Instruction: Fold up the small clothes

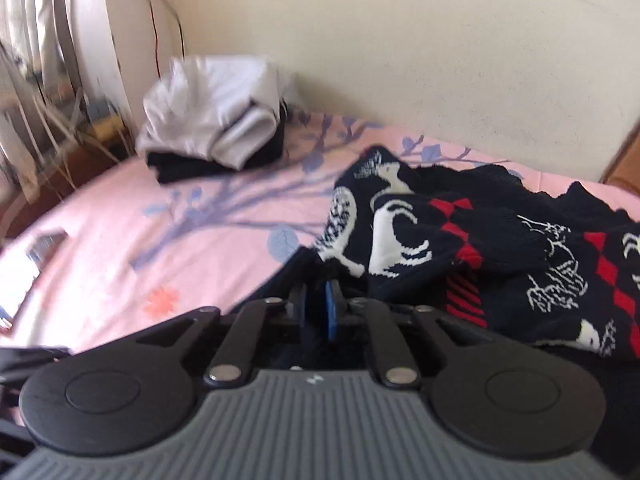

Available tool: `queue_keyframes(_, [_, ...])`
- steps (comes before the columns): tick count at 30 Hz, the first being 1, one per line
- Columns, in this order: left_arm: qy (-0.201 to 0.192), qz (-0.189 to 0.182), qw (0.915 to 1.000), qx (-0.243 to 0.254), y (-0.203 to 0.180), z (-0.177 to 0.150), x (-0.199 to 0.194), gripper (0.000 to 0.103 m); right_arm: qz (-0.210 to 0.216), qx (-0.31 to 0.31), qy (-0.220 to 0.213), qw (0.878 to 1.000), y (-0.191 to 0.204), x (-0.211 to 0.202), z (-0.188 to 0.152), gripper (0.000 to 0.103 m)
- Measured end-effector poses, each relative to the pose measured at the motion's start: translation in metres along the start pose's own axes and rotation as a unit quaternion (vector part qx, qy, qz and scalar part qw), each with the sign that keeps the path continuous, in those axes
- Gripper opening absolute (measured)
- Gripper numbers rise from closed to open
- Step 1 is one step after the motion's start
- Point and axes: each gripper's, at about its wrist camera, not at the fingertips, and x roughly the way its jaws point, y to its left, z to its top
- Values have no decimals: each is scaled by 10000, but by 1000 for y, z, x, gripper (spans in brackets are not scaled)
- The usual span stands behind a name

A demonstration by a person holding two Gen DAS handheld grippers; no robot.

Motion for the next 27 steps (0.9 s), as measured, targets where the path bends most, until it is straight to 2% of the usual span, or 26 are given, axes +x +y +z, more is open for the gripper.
queue_keyframes(4, [-50, -256, 9993, -271, 9, 1, -4, 47, 71, 122, -321, 9994, -2, -41, -12, 17])
queue_keyframes(6, [-142, -408, 9979, -483, 17, 1, -8, 49, 168, 133, -319, 9993, 1, -51, -24, 19])
queue_keyframes(9, [-346, -540, 9945, -830, 28, 1, -14, 51, 392, -76, -123, 9991, 17, -49, -45, 19])
queue_keyframes(11, [-489, -619, 9911, -1073, 37, 0, -18, 51, 714, -106, 438, 9964, 28, -25, -60, 20])
queue_keyframes(12, [-527, -608, 9896, -1196, 41, 1, -19, 52, 714, 3, 182, 9973, 30, -23, -66, 23])
queue_keyframes(14, [-562, -583, 9870, -1386, 47, 1, -20, 52, 704, -85, 223, 9972, 37, -21, -62, 24])
queue_keyframes(16, [-653, -598, 9850, -1481, 51, 0, -22, 52, 961, 18, 72, 9953, 36, -32, -57, 24])
queue_keyframes(17, [-707, -607, 9844, -1494, 51, 0, -24, 52, 949, -68, -52, 9955, 39, -39, -56, 27])
queue_keyframes(19, [-802, -588, 9839, -1483, 51, 0, -26, 53, 867, -476, -185, 9949, 49, -52, -58, 47])
queue_keyframes(20, [-846, -559, 9839, -1475, 51, 0, -27, 54, 878, -687, -182, 9936, 55, -55, -60, 63])
queue_keyframes(21, [-877, -542, 9837, -1473, 50, 0, -28, 54, 887, -880, -156, 9920, 61, -55, -63, 70])
queue_keyframes(23, [-902, -534, 9830, -1504, 51, -1, -29, 55, 858, -1257, -11, 9883, 70, -48, -70, 70])
queue_keyframes(25, [-943, -555, 9809, -1607, 55, -2, -30, 55, 539, -1614, 113, 9854, 77, -30, -78, 67])
queue_keyframes(26, [-962, -570, 9794, -1683, 57, -3, -31, 55, 372, -1693, 54, 9849, 78, -24, -80, 55])
queue_keyframes(27, [-975, -581, 9777, -1766, 60, -3, -31, 55, 340, -1657, -9, 9856, 78, -22, -77, 27])
